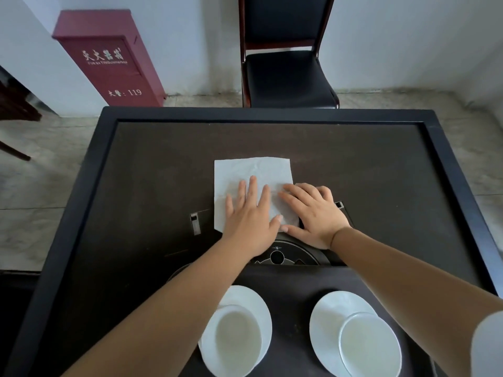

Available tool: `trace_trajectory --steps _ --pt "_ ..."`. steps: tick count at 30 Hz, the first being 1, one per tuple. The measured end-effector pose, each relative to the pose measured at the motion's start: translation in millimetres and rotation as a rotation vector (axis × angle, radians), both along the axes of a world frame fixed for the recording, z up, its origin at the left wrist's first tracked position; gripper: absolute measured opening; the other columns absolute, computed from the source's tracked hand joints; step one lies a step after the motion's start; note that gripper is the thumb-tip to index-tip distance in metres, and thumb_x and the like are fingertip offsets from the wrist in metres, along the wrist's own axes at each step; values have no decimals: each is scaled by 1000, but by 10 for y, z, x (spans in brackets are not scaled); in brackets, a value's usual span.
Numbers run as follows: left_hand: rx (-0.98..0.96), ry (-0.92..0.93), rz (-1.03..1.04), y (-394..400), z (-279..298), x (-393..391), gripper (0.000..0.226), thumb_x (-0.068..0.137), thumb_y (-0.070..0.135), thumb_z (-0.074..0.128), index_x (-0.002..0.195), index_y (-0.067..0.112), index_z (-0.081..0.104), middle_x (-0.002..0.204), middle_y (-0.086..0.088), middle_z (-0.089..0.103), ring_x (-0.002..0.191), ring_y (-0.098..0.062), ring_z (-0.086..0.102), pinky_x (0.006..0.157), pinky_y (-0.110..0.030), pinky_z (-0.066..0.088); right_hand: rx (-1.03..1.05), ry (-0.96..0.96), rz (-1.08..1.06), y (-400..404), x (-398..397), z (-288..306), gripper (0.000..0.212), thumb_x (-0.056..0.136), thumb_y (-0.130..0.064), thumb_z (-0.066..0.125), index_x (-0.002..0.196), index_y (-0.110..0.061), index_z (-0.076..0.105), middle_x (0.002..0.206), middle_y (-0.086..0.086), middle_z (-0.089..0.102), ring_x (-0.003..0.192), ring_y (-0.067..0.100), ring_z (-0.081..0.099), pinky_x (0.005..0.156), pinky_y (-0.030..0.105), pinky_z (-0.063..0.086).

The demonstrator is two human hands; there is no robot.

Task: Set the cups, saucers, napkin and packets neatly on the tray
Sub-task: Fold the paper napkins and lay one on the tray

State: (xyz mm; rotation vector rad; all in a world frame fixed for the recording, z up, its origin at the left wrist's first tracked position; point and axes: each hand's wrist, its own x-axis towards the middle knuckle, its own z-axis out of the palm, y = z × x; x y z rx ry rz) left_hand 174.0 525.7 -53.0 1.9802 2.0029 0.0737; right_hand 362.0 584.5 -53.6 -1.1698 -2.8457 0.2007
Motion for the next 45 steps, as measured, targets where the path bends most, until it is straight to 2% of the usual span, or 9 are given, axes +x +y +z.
trace_trajectory --steps 5,8,13,16,22,28,34,39,45 --pt "1 131 -209 -225 57 -735 77 91 63 30 155 25 9 164 -7 -7 149 -24 -13 118 -51 5 2 -25 23 12 -9 -7 72 88 -71 38 143 -25 42 150 -1 41 133 24 36 103 49 30" --pt "41 126 -288 -292 128 -1013 68 93 55 44 149 18 32 161 -11 18 149 -26 8 116 -50 17 2 -41 21 10 -12 1 73 87 -72 39 143 -25 42 150 -2 41 132 24 35 103 49 30" --pt "273 152 -447 -276 235 -1125 15 84 14 67 100 14 70 109 -4 65 103 -28 60 85 -42 44 0 -47 18 7 -14 6 71 86 -70 41 142 -25 43 149 -1 41 131 25 35 104 49 29" --pt "292 149 -418 -318 255 -1191 24 90 32 52 91 18 71 97 3 67 96 -22 60 85 -40 42 -13 -3 17 7 -3 5 69 87 -66 41 140 -22 44 144 2 46 127 28 39 101 50 29" --pt "231 51 -109 -91 205 -969 56 89 55 37 131 21 52 137 1 50 129 -22 38 99 -45 33 -62 134 -78 30 13 -32 71 86 -63 43 139 -15 45 137 7 47 124 32 40 102 47 28" --pt "42 108 -138 152 -108 -745 75 89 64 21 154 31 3 165 3 -7 148 -16 -13 119 -47 0 -145 258 -235 75 0 15 76 86 -64 41 143 -14 42 147 8 42 133 30 33 108 51 30" --pt "131 111 -132 182 -213 -765 74 86 66 28 151 35 10 165 5 1 149 -14 -6 119 -49 6 -64 343 -415 114 -388 -6 74 87 -63 40 143 -16 40 153 4 37 138 26 32 107 49 28" --pt "121 139 -136 180 -211 -769 76 87 67 22 153 33 10 165 3 1 149 -14 -6 119 -48 4 -59 -106 -142 143 -726 -109 76 92 -68 9 155 -25 12 165 -3 4 149 18 2 117 50 3" --pt "51 128 -139 189 -160 -771 78 86 68 17 153 34 1 164 5 -11 148 -14 -14 119 -46 -2 -80 -120 -342 333 -336 -154 81 87 -75 0 155 -31 4 165 -5 0 149 16 -5 117 50 -1"
